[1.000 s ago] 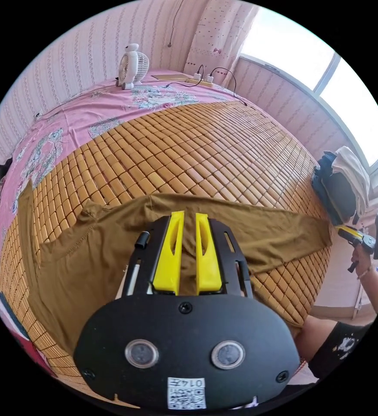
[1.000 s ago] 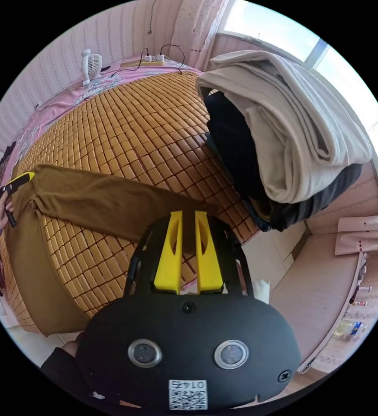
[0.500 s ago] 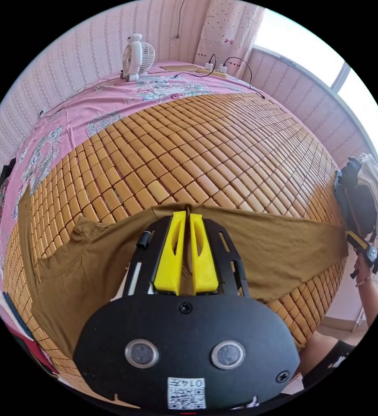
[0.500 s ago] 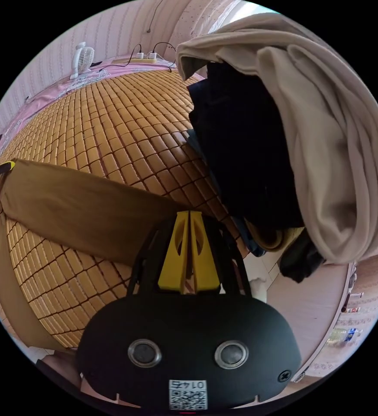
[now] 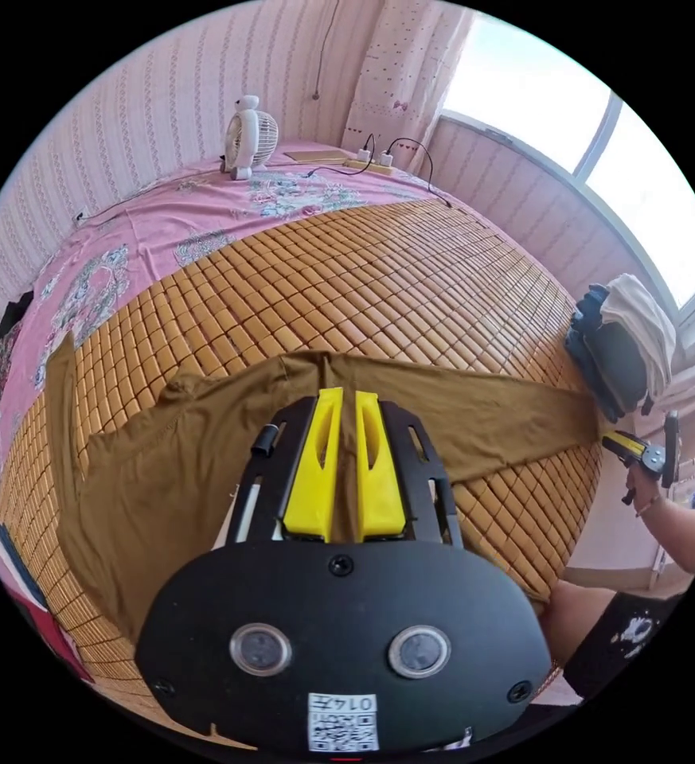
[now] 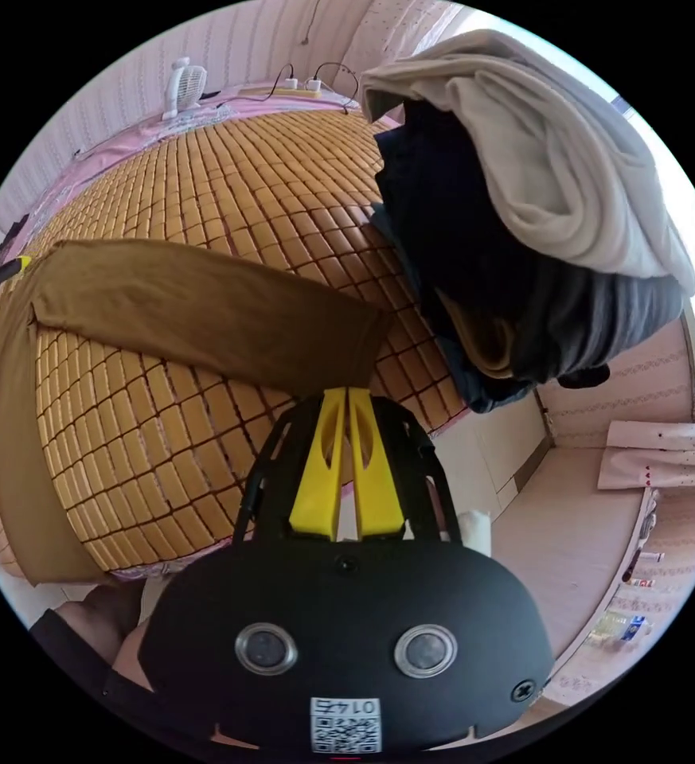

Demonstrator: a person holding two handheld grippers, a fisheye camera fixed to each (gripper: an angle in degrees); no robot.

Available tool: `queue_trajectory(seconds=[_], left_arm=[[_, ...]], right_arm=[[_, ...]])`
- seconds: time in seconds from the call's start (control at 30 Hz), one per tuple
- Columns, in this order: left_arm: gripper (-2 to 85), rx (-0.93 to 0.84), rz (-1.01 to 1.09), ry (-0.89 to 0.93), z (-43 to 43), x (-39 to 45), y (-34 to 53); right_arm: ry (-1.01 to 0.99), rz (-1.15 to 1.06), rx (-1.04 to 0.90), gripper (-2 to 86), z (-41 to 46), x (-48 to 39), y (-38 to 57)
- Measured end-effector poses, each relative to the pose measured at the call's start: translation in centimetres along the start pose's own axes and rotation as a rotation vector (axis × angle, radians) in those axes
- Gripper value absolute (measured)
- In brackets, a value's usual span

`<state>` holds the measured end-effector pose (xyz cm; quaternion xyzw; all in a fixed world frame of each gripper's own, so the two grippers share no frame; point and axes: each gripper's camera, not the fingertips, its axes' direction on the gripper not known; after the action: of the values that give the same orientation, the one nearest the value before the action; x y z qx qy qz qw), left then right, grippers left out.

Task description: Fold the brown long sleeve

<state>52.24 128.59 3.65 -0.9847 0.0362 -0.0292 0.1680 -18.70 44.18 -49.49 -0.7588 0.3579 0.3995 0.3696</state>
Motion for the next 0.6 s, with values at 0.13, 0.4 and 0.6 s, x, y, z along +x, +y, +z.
queue_trajectory(seconds=[0.13,0.4,0.6], left_arm=[[1.8,-0.014,-0.127,0.018,-2.7,-2.1,6.6],[2.2,0.011,-0.561,-0.201,-9.6,-10.5,25.5],[3.7,0.003,-0.69,-0.279,-11.5,-13.3,36.4]], right_arm=[[0.015,-0.03,-0.062,-1.0,-0.1,-0.7,-2.1],[-0.086,-0.374,0.145,-0.6,-7.7,-11.1,-11.3],[-0.431,-0.733,0.341,0.4,-11.4,-34.7,-23.6]])
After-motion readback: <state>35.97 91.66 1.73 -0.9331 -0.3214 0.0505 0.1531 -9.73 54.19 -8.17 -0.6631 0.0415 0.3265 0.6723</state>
